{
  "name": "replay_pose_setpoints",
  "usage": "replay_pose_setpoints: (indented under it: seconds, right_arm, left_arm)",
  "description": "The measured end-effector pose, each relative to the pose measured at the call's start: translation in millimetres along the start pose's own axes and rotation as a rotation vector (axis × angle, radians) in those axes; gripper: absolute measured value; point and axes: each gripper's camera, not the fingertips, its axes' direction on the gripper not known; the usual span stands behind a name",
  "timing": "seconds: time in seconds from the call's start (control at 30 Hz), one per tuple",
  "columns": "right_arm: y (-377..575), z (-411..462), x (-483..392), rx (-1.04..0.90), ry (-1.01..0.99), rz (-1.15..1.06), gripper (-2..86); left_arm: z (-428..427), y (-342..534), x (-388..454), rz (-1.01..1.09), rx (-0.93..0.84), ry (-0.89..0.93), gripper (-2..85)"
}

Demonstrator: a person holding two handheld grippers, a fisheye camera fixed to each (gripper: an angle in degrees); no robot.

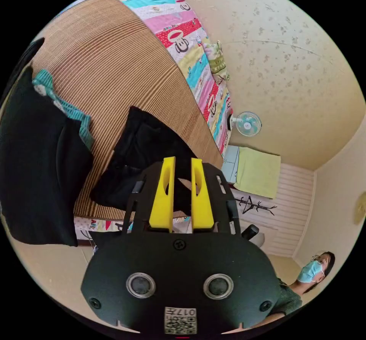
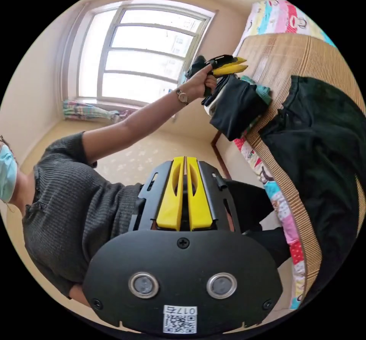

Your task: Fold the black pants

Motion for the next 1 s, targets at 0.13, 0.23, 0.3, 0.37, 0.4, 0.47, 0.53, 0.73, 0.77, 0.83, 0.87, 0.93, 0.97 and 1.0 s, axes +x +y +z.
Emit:
replay_pose_setpoints:
  seconds: [0.13, 0.23, 0.3, 0.37, 0.4, 0.47, 0.53, 0.73, 0.77, 0.83, 0.87, 0.93, 0.97, 1.0]
  right_arm:
    - [60, -57, 42, 0.118, 0.045, 0.279, 1.0]
    - [124, -104, 64, 0.283, -0.039, 0.472, 0.8]
    - [171, -133, 67, 0.401, -0.089, 0.589, 0.7]
    - [199, -150, 61, 0.465, -0.097, 0.656, 0.5]
    - [216, -160, 55, 0.508, -0.104, 0.689, 0.5]
    - [238, -174, 46, 0.576, -0.125, 0.724, 0.5]
    - [258, -187, 37, 0.646, -0.153, 0.747, 0.5]
    - [319, -232, 8, 0.804, -0.186, 0.821, 0.4]
    - [329, -243, 5, 0.81, -0.172, 0.845, 0.5]
    - [341, -262, 2, 0.801, -0.126, 0.886, 0.5]
    - [346, -278, 0, 0.788, -0.072, 0.917, 0.6]
    - [348, -303, 0, 0.761, 0.02, 0.959, 0.7]
    - [346, -321, 0, 0.745, 0.078, 0.985, 0.9]
    - [343, -339, 1, 0.738, 0.129, 1.004, 1.2]
  left_arm:
    - [45, 66, -48, -0.086, -0.103, -0.188, 10.6]
    - [103, 94, -42, -0.031, -0.193, -0.327, 13.1]
    - [140, 105, -25, 0.063, -0.225, -0.285, 12.3]
    - [184, 113, 8, 0.206, -0.255, -0.199, 9.2]
    - [196, 114, 14, 0.23, -0.27, -0.189, 8.1]
    - [241, 116, 24, 0.252, -0.38, -0.221, 0.5]
    - [265, 122, 20, 0.242, -0.451, -0.366, -0.4]
    - [237, 163, 17, 0.378, -0.444, -0.8, -1.0]
    - [222, 169, 18, 0.364, -0.399, -0.896, -1.0]
    - [196, 176, 9, 0.274, -0.358, -0.917, -1.0]
    - [177, 177, -1, 0.165, -0.337, -0.851, -1.0]
    - [150, 187, -8, 0.043, -0.287, -0.776, -1.0]
    - [139, 197, -3, 0.028, -0.257, -0.773, -1.0]
    - [136, 203, 2, 0.037, -0.254, -0.78, -1.0]
